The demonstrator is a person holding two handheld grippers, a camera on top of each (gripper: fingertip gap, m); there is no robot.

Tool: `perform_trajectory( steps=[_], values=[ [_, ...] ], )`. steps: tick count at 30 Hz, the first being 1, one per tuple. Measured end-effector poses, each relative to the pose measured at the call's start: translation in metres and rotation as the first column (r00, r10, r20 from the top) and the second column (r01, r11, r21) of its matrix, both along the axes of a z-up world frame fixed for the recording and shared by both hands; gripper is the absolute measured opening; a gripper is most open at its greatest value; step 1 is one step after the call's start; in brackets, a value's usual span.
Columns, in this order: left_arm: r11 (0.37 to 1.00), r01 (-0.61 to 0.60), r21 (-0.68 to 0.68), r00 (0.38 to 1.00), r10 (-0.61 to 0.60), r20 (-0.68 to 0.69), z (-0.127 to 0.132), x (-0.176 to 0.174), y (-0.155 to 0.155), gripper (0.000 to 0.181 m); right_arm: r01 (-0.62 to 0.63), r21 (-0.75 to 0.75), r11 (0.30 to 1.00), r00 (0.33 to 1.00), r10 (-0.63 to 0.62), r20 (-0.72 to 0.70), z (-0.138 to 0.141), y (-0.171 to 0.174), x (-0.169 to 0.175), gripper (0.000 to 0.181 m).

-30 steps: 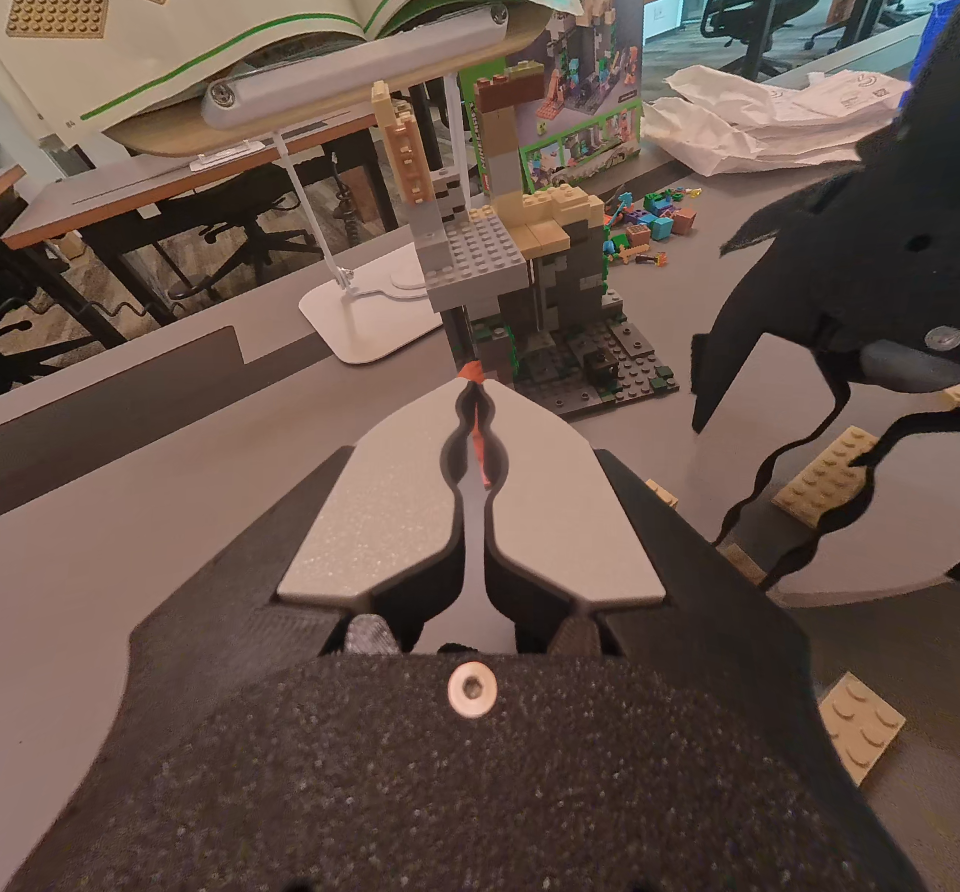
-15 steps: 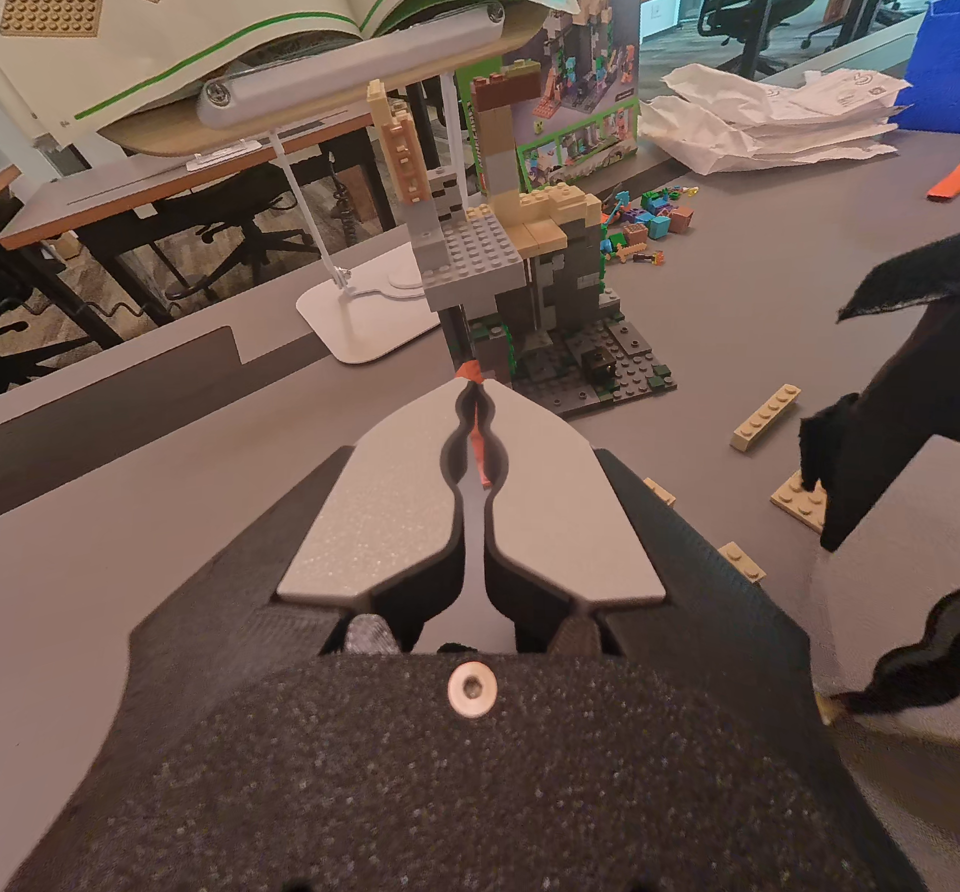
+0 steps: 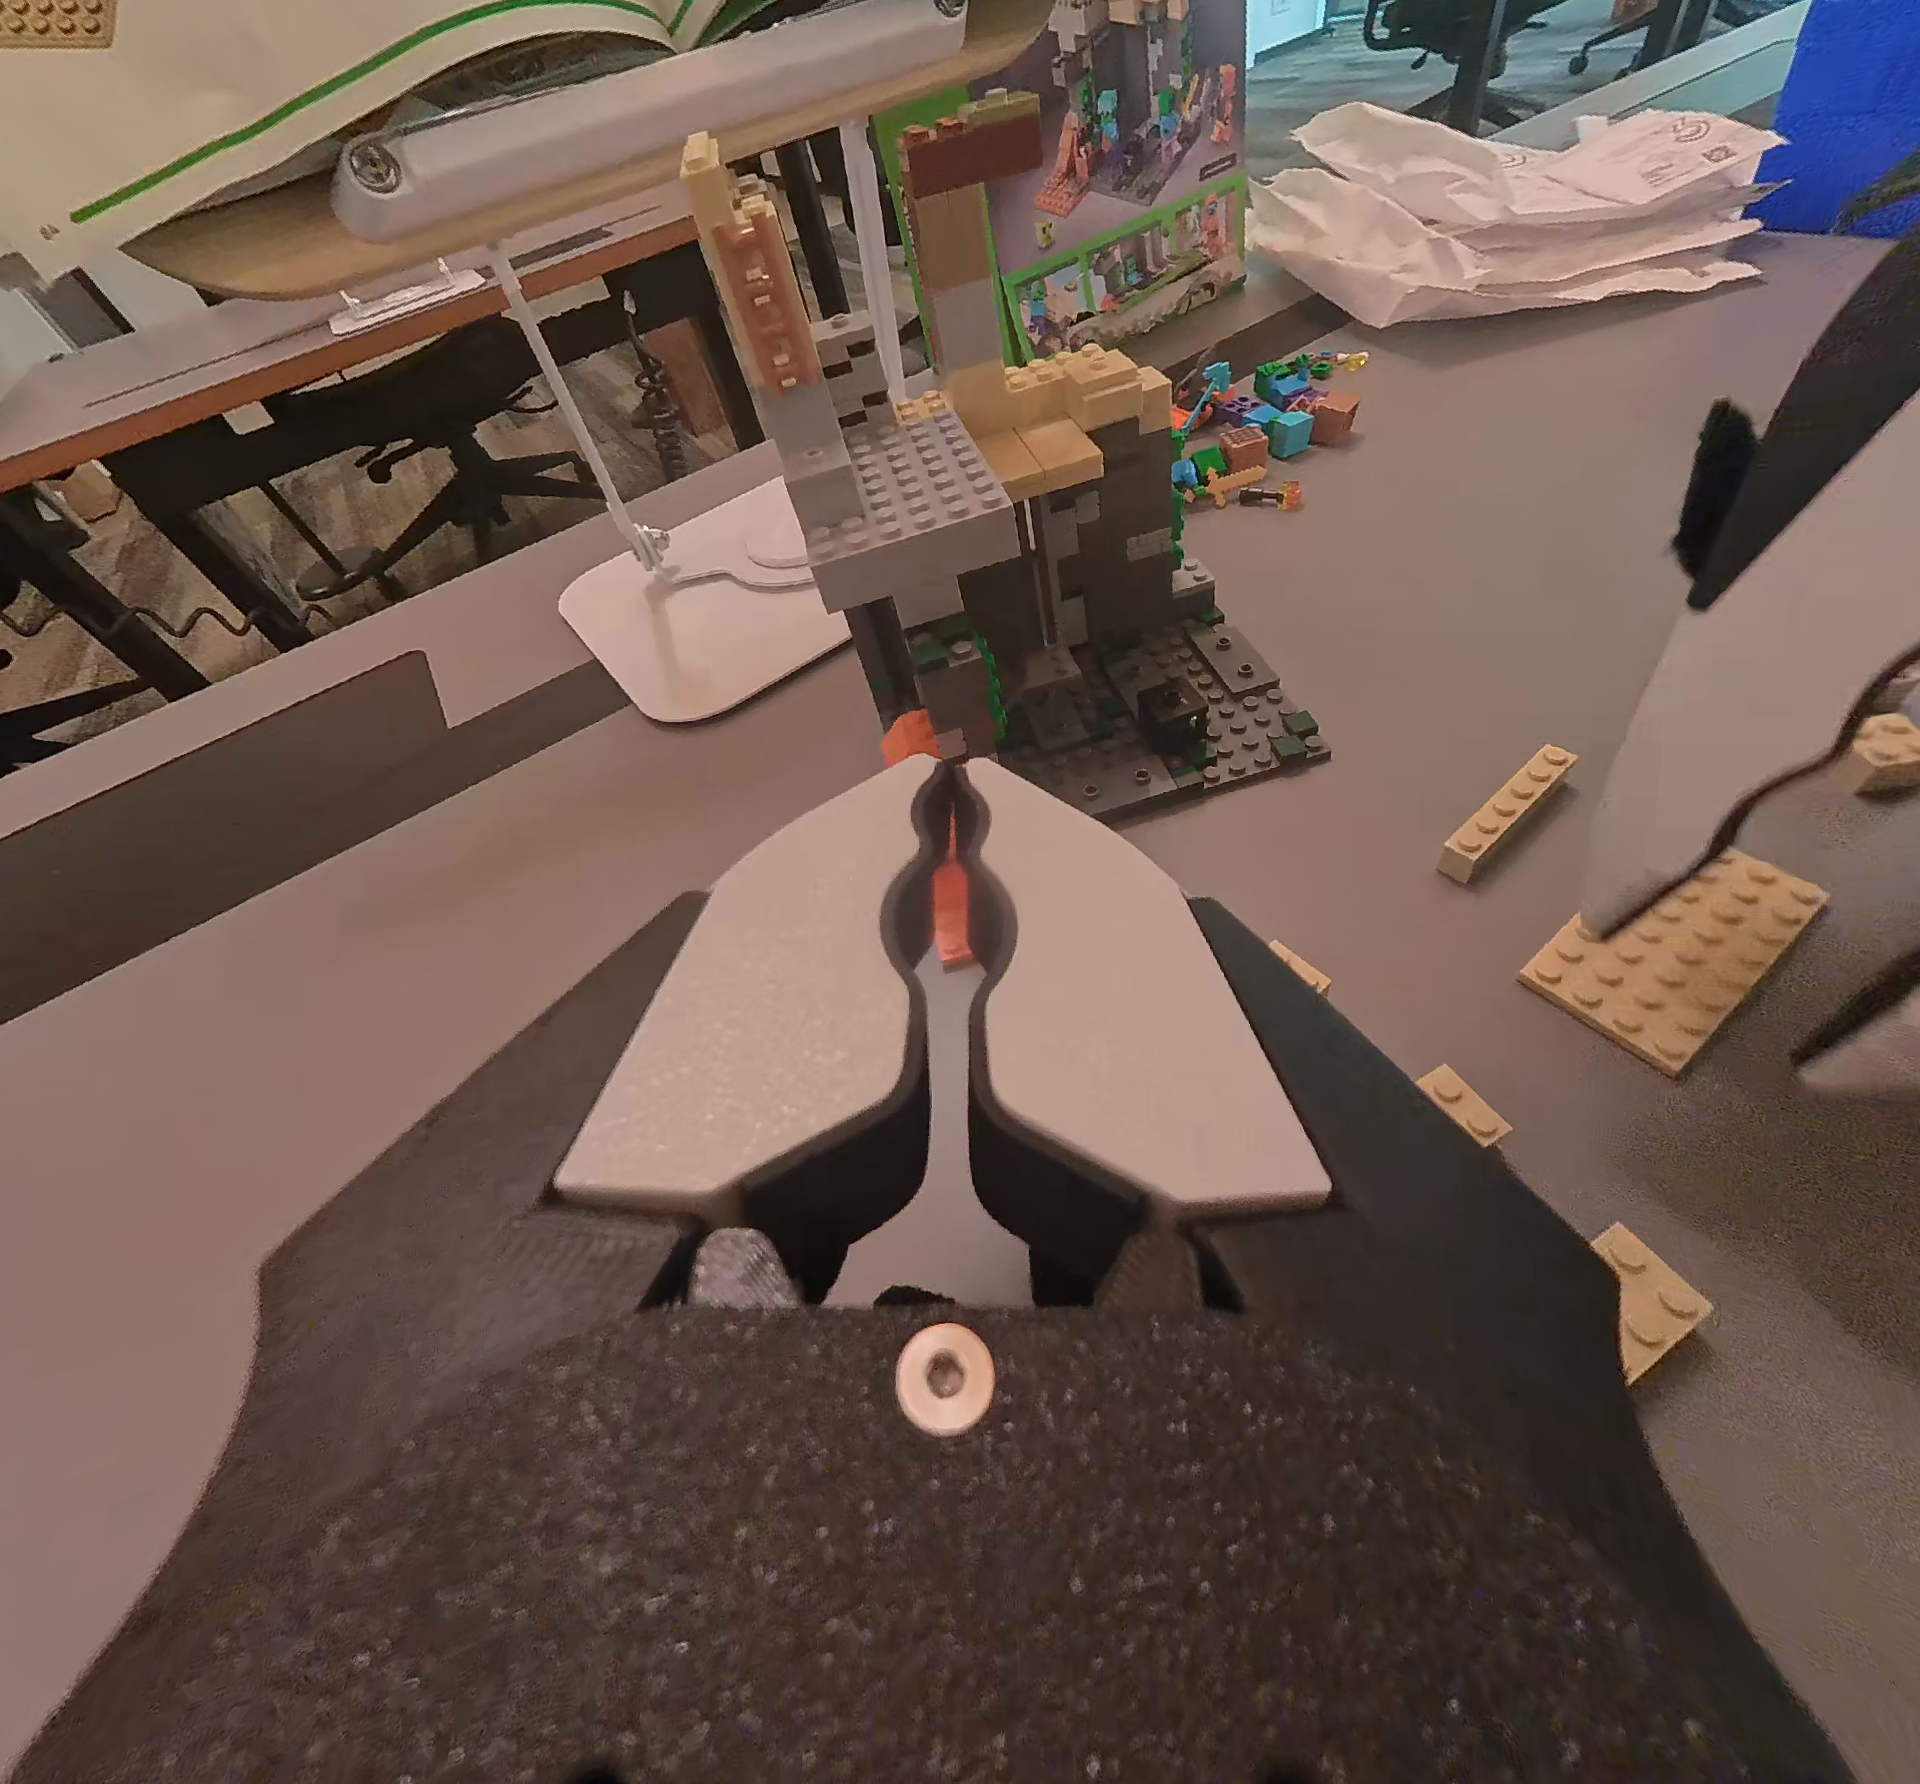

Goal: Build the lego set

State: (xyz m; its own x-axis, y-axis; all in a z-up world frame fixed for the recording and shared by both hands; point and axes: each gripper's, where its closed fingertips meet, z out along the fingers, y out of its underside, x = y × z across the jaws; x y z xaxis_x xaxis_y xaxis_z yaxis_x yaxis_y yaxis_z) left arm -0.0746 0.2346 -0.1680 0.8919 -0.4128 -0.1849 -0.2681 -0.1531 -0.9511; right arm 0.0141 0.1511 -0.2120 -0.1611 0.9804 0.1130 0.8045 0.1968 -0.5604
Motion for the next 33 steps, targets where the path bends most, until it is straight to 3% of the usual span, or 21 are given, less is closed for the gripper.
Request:
perform_trajectory(
  steps=[1,6,14,19,24,28,33],
  values=[
    [1.000,0.003,-0.001,1.000,-0.003,0.000,0.000,0.001,0.000,0.000,0.023,0.010,1.000,1.000,-0.023,0.018,-0.003,0.007,0.010,0.028],
    [1.000,0.019,-0.005,1.000,-0.019,-0.011,-0.003,0.005,0.000,0.000,0.062,0.004,0.998,0.993,-0.062,0.097,-0.023,0.015,0.037,0.031],
    [0.999,0.031,-0.014,0.999,-0.031,-0.014,-0.006,0.006,-0.001,0.000,0.042,-0.018,0.999,0.985,-0.039,0.169,-0.039,0.019,0.031,0.034],
    [0.999,0.045,-0.018,0.999,-0.046,-0.017,-0.007,0.009,-0.002,0.000,0.025,-0.061,0.998,0.983,-0.014,0.181,-0.039,0.014,0.028,0.028],
    [0.998,0.059,-0.015,0.998,-0.060,-0.027,-0.006,0.012,-0.003,0.000,-0.022,-0.092,0.996,0.987,0.037,0.157,-0.036,-0.012,0.023,0.012],
    [0.998,0.065,-0.016,0.997,-0.065,-0.030,-0.006,0.014,-0.004,0.000,-0.065,-0.063,0.996,0.988,0.073,0.137,-0.034,-0.033,0.020,0.022],
    [0.997,0.069,-0.018,0.997,-0.070,-0.026,-0.007,0.015,-0.005,0.000,0.015,-0.014,1.000,0.994,-0.013,0.105,-0.026,-0.008,0.029,0.041]
  ],
)
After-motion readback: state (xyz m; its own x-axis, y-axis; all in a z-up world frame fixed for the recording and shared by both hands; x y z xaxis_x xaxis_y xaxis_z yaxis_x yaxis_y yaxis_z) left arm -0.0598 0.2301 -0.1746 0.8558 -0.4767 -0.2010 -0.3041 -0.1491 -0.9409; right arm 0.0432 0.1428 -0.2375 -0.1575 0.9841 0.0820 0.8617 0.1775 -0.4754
